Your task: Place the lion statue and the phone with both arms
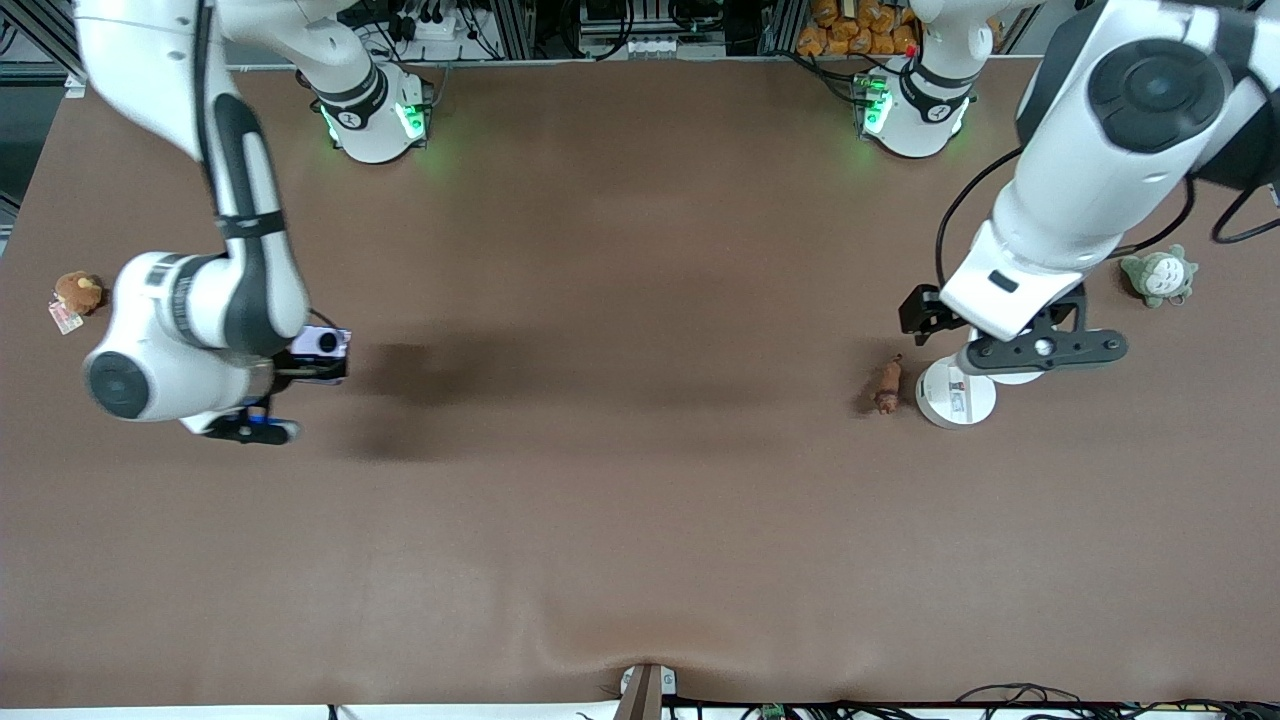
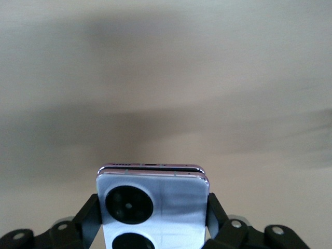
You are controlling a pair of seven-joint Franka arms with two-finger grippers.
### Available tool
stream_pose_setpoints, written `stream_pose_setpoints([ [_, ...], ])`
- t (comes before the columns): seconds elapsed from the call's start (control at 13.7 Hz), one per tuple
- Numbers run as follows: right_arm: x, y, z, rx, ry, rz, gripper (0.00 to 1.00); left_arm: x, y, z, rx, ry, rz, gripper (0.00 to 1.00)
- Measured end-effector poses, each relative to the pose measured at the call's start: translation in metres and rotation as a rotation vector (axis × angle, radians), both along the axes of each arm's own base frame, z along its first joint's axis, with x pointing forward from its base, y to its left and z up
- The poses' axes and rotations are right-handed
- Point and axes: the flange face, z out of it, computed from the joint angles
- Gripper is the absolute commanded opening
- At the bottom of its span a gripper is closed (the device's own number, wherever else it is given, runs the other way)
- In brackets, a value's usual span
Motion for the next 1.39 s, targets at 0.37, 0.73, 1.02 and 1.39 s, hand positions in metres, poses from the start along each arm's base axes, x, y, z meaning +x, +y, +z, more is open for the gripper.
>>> stream_pose_setpoints([
  [0.37,-0.007,-0.087,-0.036,0.01,-0.098,0.046,0.0,-0.025,0.062,0.067,-0.076,0.007,-0.022,1.0],
  [0.73,-0.036,-0.096,-0.112,-0.084,-0.154,0.055,0.0,-0.067,0.164,0.098,-0.119,0.082,0.042,1.0],
  [1.02,-0.04,-0.097,-0.116,-0.085,-0.146,0.052,0.83,-0.092,0.181,0.088,-0.139,0.073,0.069,1.0],
  [1.39,-0.039,-0.098,-0.114,-0.085,-0.15,0.052,1.0,-0.11,0.183,0.082,-0.115,0.036,0.067,1.0],
])
